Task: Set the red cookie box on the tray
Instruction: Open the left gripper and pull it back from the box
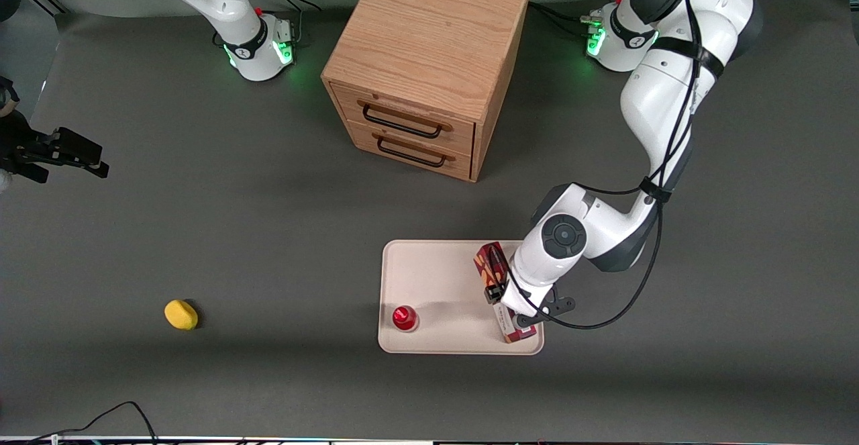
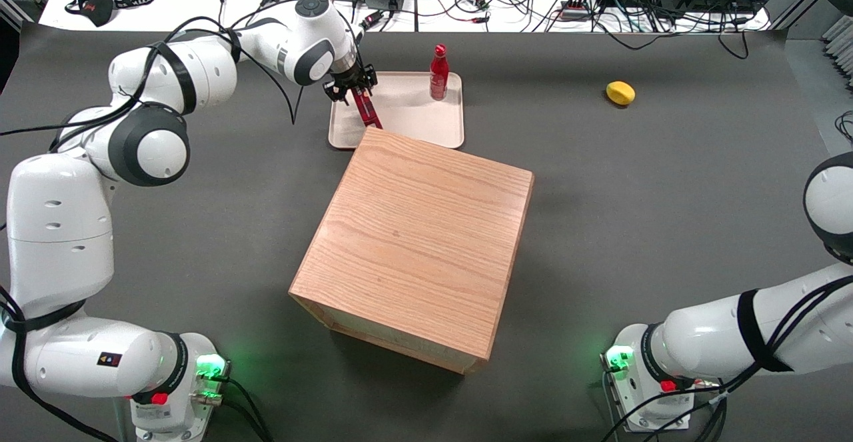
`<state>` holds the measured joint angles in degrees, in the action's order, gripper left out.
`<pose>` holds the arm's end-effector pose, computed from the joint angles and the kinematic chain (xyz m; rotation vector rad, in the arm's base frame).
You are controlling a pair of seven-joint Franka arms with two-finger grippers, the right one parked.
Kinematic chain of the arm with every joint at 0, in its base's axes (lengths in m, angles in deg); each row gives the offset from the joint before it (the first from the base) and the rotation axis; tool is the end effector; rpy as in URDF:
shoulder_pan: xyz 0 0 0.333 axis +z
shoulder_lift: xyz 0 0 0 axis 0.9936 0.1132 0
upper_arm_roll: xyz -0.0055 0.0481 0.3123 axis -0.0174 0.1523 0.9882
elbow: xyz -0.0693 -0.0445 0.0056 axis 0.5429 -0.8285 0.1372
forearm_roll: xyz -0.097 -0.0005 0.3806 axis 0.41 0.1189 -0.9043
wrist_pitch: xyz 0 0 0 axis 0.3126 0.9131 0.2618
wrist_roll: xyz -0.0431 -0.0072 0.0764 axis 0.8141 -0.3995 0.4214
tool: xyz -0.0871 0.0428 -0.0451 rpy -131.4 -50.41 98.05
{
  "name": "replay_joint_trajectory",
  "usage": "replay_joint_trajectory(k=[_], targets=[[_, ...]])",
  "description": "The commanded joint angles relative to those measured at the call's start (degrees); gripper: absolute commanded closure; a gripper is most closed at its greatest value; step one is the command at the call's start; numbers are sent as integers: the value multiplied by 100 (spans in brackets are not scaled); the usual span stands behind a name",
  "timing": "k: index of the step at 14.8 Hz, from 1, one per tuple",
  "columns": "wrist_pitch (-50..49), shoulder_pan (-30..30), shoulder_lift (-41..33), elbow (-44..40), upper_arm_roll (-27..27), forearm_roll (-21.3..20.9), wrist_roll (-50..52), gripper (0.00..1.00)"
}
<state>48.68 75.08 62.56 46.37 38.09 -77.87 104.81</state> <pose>0.6810 -0.3413 0.2252 2.9309 0.5215 0.1384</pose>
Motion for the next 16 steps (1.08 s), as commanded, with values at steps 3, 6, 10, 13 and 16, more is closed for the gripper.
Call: replay_joint_trajectory(k=[3,6,10,13,16], targets=[[-1096,33,-399,-146,-65,-24,22,0],[-1799,287,-601,-155,-477,-15,-101,0],[-2872,736,-961,-243,-857,274,-715,0],[-3548,938,-1645,-199,-760,600,-1514,0],[-4454,1245,-2296,-190,-751,627,-2323,0]])
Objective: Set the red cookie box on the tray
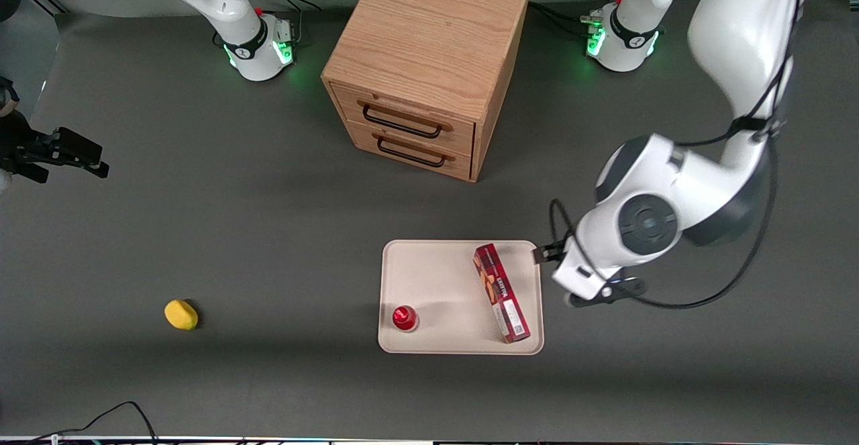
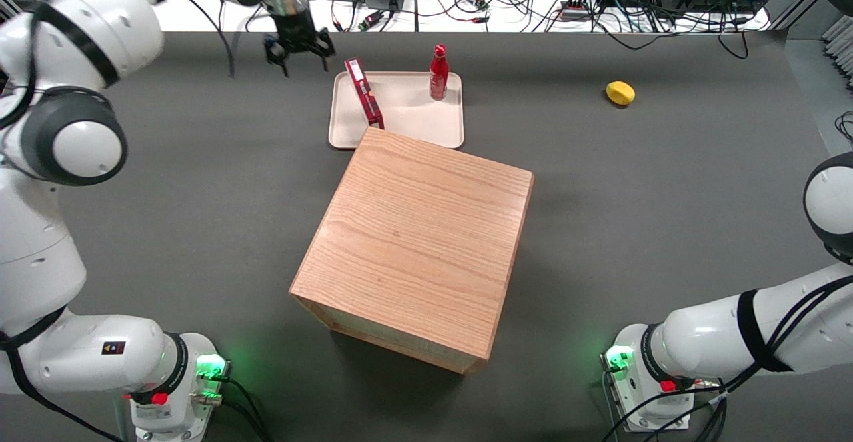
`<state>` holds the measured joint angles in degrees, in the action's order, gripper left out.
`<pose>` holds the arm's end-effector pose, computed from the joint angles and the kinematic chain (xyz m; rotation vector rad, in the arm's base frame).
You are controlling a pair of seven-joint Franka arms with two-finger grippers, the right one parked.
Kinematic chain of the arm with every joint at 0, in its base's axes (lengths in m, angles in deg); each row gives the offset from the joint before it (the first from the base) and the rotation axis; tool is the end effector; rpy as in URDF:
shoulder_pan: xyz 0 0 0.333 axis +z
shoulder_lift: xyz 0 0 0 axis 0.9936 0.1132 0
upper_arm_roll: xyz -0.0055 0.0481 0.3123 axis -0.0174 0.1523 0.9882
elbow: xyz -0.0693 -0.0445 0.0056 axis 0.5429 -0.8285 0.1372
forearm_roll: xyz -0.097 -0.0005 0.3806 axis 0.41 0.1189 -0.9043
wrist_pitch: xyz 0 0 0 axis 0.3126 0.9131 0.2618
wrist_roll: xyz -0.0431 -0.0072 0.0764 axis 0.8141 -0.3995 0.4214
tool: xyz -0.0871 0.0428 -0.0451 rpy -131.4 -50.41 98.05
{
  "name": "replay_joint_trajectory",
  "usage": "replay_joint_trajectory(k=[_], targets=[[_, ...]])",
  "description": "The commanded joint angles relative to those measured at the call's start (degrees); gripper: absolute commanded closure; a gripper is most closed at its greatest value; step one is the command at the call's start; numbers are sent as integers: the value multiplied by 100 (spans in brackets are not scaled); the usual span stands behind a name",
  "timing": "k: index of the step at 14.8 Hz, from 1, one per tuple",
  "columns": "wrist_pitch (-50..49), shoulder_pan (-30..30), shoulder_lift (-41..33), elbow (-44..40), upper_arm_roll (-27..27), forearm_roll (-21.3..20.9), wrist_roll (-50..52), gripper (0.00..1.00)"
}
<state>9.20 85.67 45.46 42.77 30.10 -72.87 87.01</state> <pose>0.6581 -0.2489 0.4238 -3.0913 -0.2409 0.2335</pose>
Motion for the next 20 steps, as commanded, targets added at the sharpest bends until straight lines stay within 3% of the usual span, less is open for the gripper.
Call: replay_joint_trajectory(k=[1,3,10,14,17,20], targets=[[-708,274,-779,178,57,196,-789,0],[-1069,528,-1175,204,196,564,-1351,0],[-1264,459,-2941,1521,2076,1400,-3637,0],[-1132,398,-4092,2558,2806,1427,-4191,0],[-1115,117,-4104,2385,3316,1339,-4798,0],[-1185,107,-4068,2235,3335,1339,-4808,0]])
